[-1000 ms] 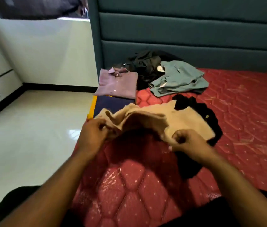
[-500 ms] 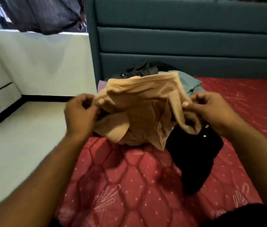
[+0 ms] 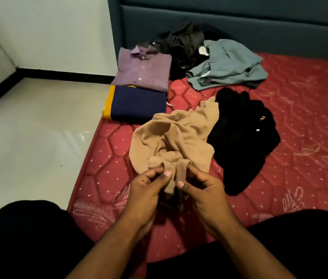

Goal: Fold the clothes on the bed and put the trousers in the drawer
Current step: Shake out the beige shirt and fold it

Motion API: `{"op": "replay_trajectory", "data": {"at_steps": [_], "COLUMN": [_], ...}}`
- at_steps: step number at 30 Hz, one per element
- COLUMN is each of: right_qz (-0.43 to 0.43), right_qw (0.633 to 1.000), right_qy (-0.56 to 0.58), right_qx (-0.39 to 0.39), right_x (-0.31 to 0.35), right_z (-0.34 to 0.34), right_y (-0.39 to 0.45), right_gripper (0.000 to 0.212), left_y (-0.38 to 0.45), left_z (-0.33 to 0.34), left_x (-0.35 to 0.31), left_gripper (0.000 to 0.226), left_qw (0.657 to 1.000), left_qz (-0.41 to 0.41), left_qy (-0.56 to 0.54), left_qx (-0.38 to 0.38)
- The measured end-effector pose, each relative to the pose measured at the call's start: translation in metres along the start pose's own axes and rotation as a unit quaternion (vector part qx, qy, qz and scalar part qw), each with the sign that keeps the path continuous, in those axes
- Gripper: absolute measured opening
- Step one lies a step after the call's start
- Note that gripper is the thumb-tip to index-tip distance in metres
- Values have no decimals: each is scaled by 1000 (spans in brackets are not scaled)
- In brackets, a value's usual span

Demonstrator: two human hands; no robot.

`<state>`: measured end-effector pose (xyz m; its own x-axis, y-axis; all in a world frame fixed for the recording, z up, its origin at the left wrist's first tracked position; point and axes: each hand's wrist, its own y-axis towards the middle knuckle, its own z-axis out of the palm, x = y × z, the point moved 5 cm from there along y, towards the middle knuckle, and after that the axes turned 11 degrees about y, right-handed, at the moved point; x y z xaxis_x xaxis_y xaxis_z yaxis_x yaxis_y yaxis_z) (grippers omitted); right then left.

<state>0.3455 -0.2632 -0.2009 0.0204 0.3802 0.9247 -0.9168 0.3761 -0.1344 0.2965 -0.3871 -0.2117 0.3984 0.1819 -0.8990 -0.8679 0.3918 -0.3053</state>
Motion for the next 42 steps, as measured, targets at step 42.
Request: {"op": "replay_trajectory", "data": {"at_steps": [42], "right_qz": [-243], "right_qw": [878], "right_qy": [-397], "right_qx": [108], "right_x": [-4], "right_z": [-15], "right_y": [-19], "right_gripper": [36], "left_y": [40], "left_z": [12], "left_x": [-64], "left_gripper": [35], "left_qw": [775], "left_qz": [207], "left_qy": [597], "left_qx": [2]}}
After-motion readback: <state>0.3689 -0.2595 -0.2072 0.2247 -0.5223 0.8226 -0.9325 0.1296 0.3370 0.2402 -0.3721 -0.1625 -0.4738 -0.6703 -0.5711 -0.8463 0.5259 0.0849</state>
